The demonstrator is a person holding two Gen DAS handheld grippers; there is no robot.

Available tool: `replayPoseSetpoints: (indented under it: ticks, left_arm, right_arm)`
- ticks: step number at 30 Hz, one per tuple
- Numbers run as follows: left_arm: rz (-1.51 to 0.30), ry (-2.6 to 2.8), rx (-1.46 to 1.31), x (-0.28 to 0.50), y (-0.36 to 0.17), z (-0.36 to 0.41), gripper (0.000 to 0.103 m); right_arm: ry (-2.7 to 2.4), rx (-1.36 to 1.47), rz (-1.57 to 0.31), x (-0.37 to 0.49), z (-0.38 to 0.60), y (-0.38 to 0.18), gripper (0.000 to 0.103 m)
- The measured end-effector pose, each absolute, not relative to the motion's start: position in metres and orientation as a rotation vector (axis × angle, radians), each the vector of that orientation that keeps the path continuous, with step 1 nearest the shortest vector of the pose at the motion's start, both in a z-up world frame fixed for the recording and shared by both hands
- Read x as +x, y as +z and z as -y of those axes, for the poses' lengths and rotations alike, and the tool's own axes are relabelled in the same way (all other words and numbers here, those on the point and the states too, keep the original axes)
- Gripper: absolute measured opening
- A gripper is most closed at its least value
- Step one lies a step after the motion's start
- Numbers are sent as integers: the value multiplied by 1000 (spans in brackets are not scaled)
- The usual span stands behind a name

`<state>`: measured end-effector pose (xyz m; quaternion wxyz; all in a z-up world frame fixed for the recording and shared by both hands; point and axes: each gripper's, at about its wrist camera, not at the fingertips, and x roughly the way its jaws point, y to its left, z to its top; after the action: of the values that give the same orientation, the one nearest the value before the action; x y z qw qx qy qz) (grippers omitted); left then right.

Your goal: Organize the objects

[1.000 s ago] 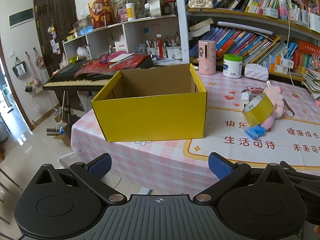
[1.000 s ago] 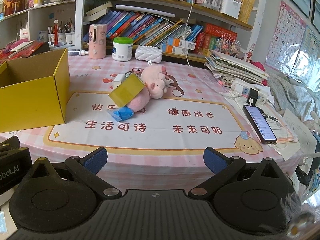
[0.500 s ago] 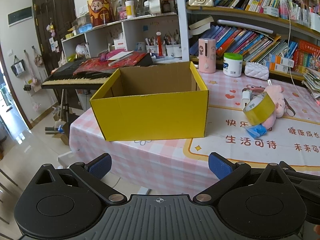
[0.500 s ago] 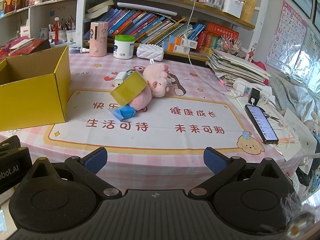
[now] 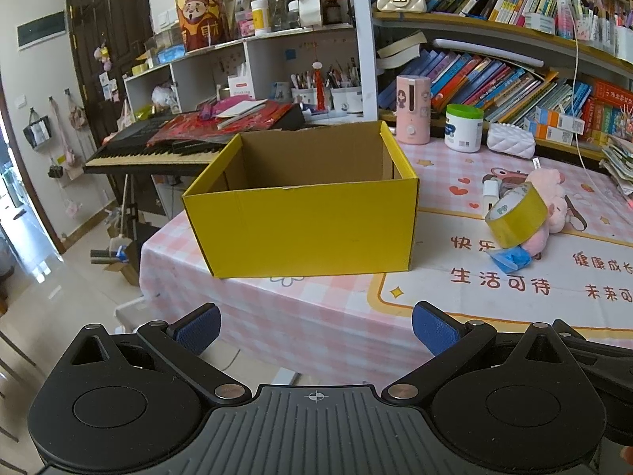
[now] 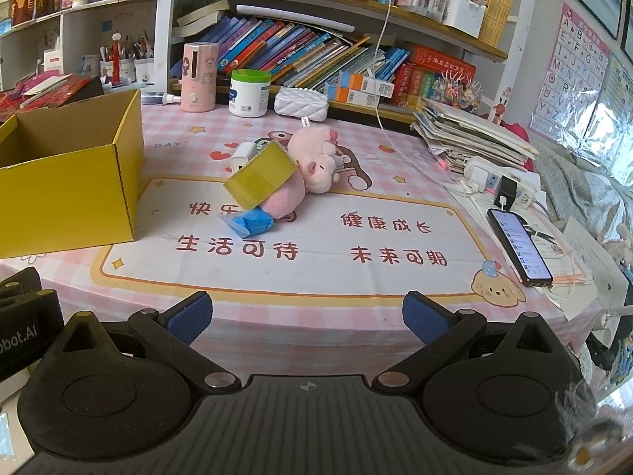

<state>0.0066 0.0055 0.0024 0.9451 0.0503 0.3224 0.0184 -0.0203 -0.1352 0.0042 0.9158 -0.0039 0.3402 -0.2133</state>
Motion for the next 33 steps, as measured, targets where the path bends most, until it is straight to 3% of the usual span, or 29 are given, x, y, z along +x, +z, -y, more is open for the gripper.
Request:
replayPoseSetpoints:
  ticks: [33]
  left_arm:
    - [-678,58,99,4,-2,-10,103]
  right_arm:
    - [-419,-10,-730,-19,131,-2,103]
